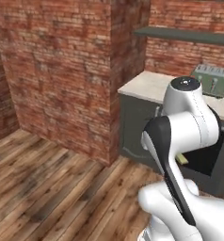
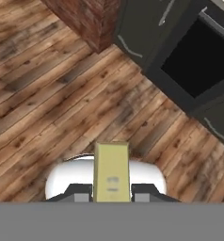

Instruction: Retrieve the butter from the fridge and place it on a plate on the dining table. Then retrieve the butter knife by the fridge and place it near the plate.

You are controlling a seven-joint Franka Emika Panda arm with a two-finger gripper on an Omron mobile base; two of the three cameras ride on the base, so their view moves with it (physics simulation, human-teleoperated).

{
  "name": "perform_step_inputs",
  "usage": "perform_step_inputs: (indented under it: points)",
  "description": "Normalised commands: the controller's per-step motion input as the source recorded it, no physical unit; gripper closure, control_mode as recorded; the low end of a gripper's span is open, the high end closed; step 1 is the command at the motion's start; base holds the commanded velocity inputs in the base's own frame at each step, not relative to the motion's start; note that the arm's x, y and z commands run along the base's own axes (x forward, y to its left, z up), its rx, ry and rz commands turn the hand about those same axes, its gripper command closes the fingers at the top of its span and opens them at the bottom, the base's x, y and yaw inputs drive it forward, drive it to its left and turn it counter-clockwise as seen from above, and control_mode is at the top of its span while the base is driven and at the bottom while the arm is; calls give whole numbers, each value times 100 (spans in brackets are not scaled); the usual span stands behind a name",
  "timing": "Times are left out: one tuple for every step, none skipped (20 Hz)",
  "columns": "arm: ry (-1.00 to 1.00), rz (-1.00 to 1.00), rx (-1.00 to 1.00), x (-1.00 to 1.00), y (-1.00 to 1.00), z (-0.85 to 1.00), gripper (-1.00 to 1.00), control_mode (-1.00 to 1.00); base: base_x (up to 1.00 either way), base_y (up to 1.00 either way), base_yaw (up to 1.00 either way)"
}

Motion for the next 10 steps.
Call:
perform_step_inputs:
  points:
    - [0, 0, 0, 0, 0, 0, 100, 100, 47, 19, 71]
    - [0, 0, 0, 0, 0, 0, 100, 100, 56, 7, 72]
    - [0, 0, 0, 0, 0, 0, 100, 100, 65, 0, 72]
    - [0, 0, 0, 0, 0, 0, 100, 100, 77, 0, 73]
    - [0, 0, 0, 0, 0, 0, 100, 100, 86, 0, 73]
    - [0, 0, 0, 0, 0, 0, 100, 100, 97, 0, 73]
    - [0, 0, 0, 0, 0, 0, 100, 100, 100, 0, 74]
    - [0, 0, 0, 0, 0, 0, 100, 100, 100, -4, 75]
    - [0, 0, 0, 0, 0, 0, 100, 100, 100, -13, 78]
    - [0, 0, 0, 0, 0, 0, 100, 100, 100, -14, 79]
